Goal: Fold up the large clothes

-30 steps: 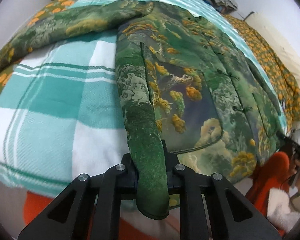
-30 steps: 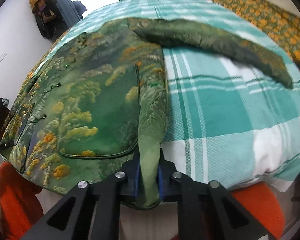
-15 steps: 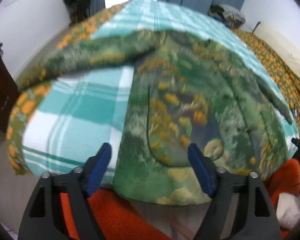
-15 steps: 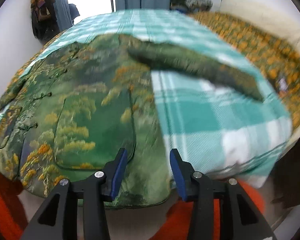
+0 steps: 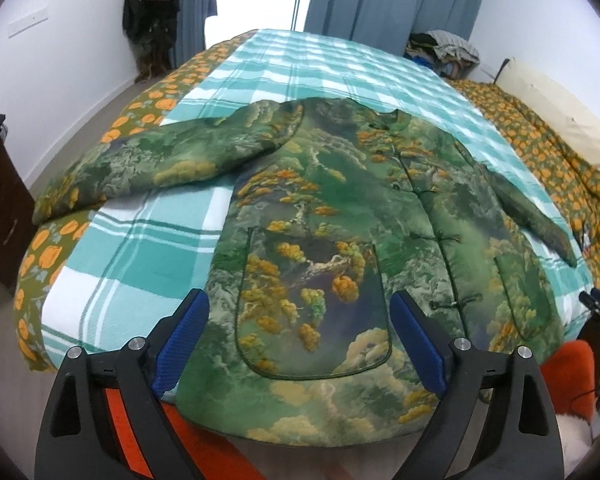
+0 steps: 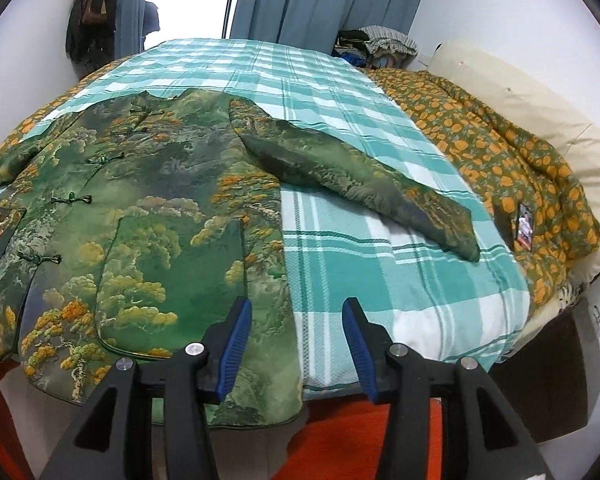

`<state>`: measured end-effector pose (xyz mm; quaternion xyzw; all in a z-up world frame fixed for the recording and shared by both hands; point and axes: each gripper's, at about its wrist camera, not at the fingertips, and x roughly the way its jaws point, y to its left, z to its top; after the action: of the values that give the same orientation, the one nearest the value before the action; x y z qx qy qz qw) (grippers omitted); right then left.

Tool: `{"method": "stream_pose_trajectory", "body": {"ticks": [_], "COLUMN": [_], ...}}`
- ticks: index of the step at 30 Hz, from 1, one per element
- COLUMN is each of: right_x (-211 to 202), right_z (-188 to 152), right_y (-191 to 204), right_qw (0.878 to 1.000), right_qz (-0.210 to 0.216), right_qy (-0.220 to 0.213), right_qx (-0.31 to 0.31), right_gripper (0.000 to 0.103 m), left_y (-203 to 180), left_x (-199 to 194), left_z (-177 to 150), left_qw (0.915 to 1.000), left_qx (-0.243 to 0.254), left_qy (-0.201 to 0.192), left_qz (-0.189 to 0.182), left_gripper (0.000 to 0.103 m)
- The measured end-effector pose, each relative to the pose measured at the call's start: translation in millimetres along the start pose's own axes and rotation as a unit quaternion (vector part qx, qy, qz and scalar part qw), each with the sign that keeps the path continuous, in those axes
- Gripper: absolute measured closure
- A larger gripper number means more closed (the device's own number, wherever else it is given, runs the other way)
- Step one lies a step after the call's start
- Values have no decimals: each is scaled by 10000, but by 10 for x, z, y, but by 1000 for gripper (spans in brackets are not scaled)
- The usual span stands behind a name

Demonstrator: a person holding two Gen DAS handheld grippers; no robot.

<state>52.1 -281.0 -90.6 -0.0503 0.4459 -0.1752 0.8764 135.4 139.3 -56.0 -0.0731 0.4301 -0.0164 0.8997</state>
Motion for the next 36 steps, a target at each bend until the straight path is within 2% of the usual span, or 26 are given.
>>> {"method": "stream_pose_trajectory", "body": {"ticks": [8,14,17,20,23,27,30,32,36], "right_x": [29,77,173,381,665,1214,1589,1850,2265], "right_z": [1,20,34,41,19,-73,-76,-87,-64], "right_y": [-54,-144,-314,-652,-1119,-1791,-2073,-2214,-2391], "right_qw": [9998,9998,9989,9912,9738,9294,9046,8856,8536], "right_qz": [-174,-204,160,580,695,948,1105,1312,1328], "right_qy": [-4,-36,-24,-53,-156,-23,80,183,145], "right_qx": [-12,53,435,1191,2158,3568,4116,4452,5035], "right_gripper": [55,55,55,55,55,55,55,55,55], "left_y": [-175,-229,-226,-219,-248,-354,-408,-440,-506], "left_x": [92,249,386,585,830,1120,1286,1335,1353], "left_z": [-11,46,132,230,266,171,9,-65,-100], "left_qw": [9998,9989,9975,9963,9956,9966,9975,9973,9964], "left_qx": [113,-29,-241,-555,-590,-363,-151,-41,142], "left_qy": [4,-25,-92,-89,23,246,424,422,333], "left_qz": [181,477,657,650,726,693,537,598,765], "left_gripper": [7,7,6,6,3,2,2,1,1]}}
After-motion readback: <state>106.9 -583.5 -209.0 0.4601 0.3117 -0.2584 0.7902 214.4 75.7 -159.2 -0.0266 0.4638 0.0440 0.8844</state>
